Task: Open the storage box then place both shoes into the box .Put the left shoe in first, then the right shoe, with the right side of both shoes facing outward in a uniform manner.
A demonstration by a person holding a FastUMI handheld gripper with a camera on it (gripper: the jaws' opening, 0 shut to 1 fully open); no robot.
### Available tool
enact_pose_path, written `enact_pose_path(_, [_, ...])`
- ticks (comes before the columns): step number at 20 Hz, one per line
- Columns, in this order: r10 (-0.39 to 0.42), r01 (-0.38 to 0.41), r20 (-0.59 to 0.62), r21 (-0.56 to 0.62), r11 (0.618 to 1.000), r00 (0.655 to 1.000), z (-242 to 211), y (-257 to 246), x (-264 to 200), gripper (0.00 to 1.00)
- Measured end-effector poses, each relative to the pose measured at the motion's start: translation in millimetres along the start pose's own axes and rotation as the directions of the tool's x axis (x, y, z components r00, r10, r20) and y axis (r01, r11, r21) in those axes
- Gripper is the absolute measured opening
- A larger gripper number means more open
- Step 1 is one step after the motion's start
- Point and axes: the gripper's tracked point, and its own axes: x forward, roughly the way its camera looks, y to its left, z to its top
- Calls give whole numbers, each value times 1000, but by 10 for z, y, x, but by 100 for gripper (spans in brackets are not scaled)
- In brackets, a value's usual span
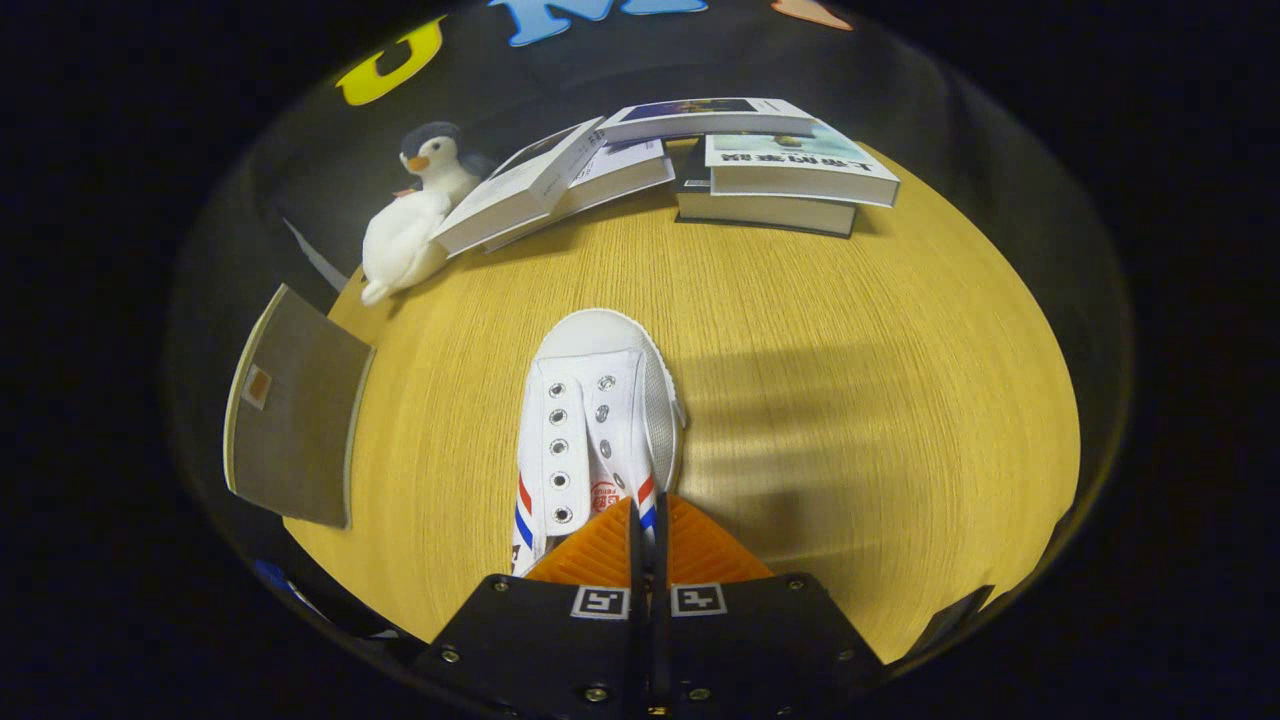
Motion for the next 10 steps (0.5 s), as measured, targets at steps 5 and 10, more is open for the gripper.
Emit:
enact_pose_path(5, [102, -104, 20, 105, 989, 995, 151, 87, -158, 0])
enact_pose_path(10, [135, -140, 53, 113, 984, 989, 281, 246, -345, 0])
